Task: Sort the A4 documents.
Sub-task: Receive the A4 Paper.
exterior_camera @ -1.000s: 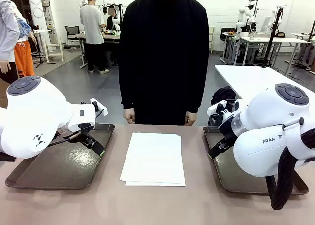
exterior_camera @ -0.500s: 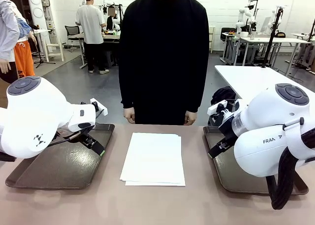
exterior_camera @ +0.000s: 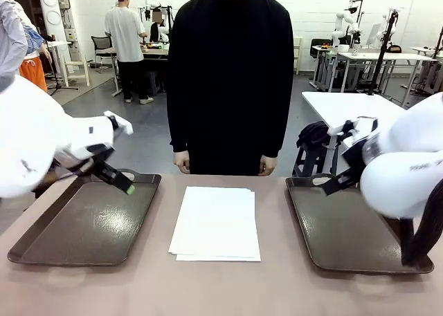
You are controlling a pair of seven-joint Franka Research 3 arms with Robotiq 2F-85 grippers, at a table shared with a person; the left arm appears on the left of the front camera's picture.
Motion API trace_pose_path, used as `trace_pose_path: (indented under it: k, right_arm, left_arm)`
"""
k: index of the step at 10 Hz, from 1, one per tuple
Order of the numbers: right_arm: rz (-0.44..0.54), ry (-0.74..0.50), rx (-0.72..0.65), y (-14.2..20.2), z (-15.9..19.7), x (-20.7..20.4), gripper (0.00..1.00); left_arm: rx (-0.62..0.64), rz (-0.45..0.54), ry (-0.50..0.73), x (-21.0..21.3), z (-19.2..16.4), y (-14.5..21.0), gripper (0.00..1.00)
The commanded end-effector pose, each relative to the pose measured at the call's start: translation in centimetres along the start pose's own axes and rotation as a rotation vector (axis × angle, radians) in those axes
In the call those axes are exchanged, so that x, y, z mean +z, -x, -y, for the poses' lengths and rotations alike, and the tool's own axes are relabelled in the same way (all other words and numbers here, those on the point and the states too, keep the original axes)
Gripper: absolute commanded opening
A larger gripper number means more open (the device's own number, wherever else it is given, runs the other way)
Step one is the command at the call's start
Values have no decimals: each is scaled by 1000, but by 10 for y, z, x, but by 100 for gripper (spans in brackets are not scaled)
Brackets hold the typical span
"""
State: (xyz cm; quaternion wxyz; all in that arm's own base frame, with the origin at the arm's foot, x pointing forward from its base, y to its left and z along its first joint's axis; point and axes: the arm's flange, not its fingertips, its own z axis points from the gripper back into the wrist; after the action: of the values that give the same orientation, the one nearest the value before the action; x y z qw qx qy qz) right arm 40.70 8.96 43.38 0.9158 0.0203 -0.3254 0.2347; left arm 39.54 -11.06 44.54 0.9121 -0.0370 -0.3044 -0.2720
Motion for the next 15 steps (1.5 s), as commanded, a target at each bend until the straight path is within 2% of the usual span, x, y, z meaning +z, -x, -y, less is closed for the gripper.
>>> trace_pose_path:
  k: [1, 2, 3, 4, 6, 9, 13, 15]
  right_arm:
    - [75, -79, -13, 77, 21, 58, 100]
    - [171, -124, -6, 88, 28, 80, 100]
    - [178, -91, 0, 96, 32, 94, 100]
    - [183, -83, 28, 106, 36, 103, 100]
    - [209, -156, 35, 114, 42, 109, 100]
    - [183, -200, 44, 114, 46, 113, 100]
    - [180, -263, 47, 109, 50, 110, 100]
    - [147, -255, 29, 107, 51, 105, 100]
  left_arm:
    - [-70, 79, 116, 66, -9, 65, 100]
    - [-139, 105, 174, 86, -14, 79, 100]
    - [-143, 99, 178, 98, -21, 93, 100]
    - [-112, 68, 129, 101, -25, 105, 100]
    - [-61, 49, 106, 95, -30, 112, 100]
    - [-6, 74, 139, 89, -35, 116, 100]
    - [-25, 99, 171, 93, -40, 118, 100]
    - [-20, 93, 164, 92, -40, 119, 100]
